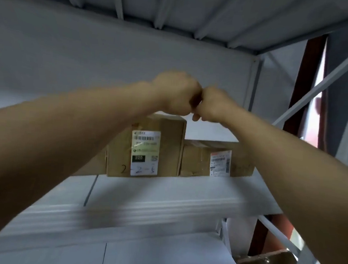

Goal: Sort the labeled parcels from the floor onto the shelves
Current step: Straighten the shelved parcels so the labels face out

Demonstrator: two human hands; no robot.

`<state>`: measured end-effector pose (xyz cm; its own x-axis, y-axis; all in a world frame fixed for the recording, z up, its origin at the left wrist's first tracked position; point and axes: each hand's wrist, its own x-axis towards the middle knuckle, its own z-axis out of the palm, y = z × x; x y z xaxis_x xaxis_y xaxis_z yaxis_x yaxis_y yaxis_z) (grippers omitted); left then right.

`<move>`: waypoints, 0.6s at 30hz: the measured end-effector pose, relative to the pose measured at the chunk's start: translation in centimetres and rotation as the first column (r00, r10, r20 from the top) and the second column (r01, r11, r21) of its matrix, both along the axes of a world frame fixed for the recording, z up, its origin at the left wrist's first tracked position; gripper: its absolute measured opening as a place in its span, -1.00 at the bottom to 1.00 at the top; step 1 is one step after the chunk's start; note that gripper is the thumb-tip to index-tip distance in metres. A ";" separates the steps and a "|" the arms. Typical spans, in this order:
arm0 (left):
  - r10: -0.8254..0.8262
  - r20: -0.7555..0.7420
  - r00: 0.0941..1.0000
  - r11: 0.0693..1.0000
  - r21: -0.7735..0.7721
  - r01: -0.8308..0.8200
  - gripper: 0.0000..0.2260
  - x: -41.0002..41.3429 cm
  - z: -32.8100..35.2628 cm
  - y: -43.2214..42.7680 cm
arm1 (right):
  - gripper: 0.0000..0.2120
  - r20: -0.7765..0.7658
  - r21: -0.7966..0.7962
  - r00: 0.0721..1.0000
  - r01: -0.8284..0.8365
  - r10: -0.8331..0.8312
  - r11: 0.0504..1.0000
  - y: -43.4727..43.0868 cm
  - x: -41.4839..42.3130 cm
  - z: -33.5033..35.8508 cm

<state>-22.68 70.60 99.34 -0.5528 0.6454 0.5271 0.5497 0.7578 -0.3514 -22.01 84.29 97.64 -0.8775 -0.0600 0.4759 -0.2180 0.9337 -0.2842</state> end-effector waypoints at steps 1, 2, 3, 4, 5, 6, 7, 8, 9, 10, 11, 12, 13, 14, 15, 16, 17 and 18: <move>-0.025 -0.031 0.999 0.998 0.055 0.026 -0.85 0.9 0.6 -1.4 | -0.89 -0.050 0.001 0.999 0.006 -0.006 1.000 -1.1 0.6 0.6; -0.043 -0.051 0.998 0.994 0.101 0.048 -0.86 1.6 1.3 -2.8 | -0.85 -0.104 0.002 0.994 0.016 -0.016 1.000 -2.2 1.2 1.2; -0.052 -0.064 0.997 0.989 0.135 0.060 -0.86 2.3 2.1 -4.2 | -0.80 -0.163 -0.003 0.986 0.026 -0.026 1.000 -3.2 1.9 1.9; -0.054 -0.080 0.995 0.985 0.160 0.066 -0.85 3.0 2.9 -5.7 | -0.76 -0.227 -0.014 0.973 0.034 -0.037 0.999 -4.2 2.6 2.7; -0.054 -0.106 0.993 0.981 0.181 0.073 -0.86 3.8 3.8 -7.2 | -0.73 -0.299 -0.027 0.953 0.037 -0.043 0.999 -5.3 3.4 3.5; -0.053 -0.144 0.988 0.976 0.201 0.082 -0.86 4.6 4.7 -8.8 | -0.72 -0.378 -0.043 0.925 0.031 -0.045 0.999 -6.4 4.3 4.4; -0.049 -0.191 0.980 0.973 0.214 0.090 -0.87 5.6 5.7 -10.4 | -0.72 -0.453 -0.061 0.890 0.016 -0.042 0.998 -7.7 5.3 5.4; -0.040 -0.245 0.969 0.971 0.220 0.096 -0.87 6.5 6.7 -12.0 | -0.71 -0.519 -0.077 0.854 -0.010 -0.032 0.997 -9.0 6.3 6.2; -0.028 -0.307 0.951 0.969 0.224 0.101 -0.86 7.5 7.6 -13.6 | -0.68 -0.572 -0.086 0.820 -0.049 -0.009 0.995 -10.5 7.3 7.2; -0.013 -0.373 0.928 0.967 0.231 0.107 -0.84 8.5 8.5 -15.3 | -0.62 -0.618 -0.084 0.786 -0.090 0.020 0.992 -12.1 8.4 8.0; -0.001 -0.430 0.903 0.963 0.242 0.116 -0.80 9.5 9.4 -17.0 | -0.57 -0.653 -0.073 0.756 -0.122 0.045 0.990 -13.6 9.4 8.9; 0.009 -0.474 0.881 0.958 0.255 0.128 -0.77 10.5 10.2 -18.6 | -0.53 -0.681 -0.054 0.729 -0.142 0.068 0.988 -15.2 10.2 9.6; 0.021 -0.505 0.863 0.954 0.267 0.133 -0.75 11.6 11.0 -20.3 | -0.51 -0.704 -0.036 0.705 -0.156 0.086 0.987 -16.7 11.1 10.4; 0.041 -0.529 0.848 0.953 0.275 0.126 -0.74 12.6 11.8 -22.0 | -0.50 -0.721 -0.020 0.685 -0.168 0.103 0.986 -18.3 11.8 11.2; 0.064 -0.546 0.835 0.955 0.277 0.108 -0.74 13.6 12.5 -23.7 | -0.49 -0.735 -0.007 0.668 -0.181 0.118 0.983 -19.7 12.4 11.9; 0.083 -0.557 0.826 0.957 0.276 0.089 -0.75 14.5 13.0 -25.4 | -0.50 -0.744 0.004 0.654 -0.196 0.134 0.981 -21.1 13.0 12.6; 0.096 -0.561 0.822 0.960 0.272 0.074 -0.77 15.3 13.5 -27.0 | -0.51 -0.752 0.014 0.641 -0.215 0.152 0.977 -22.5 13.5 13.3; 0.106 -0.559 0.822 0.962 0.267 0.057 -0.79 15.9 13.9 -28.6 | -0.53 -0.760 0.022 0.627 -0.239 0.172 0.971 -23.9 13.9 13.9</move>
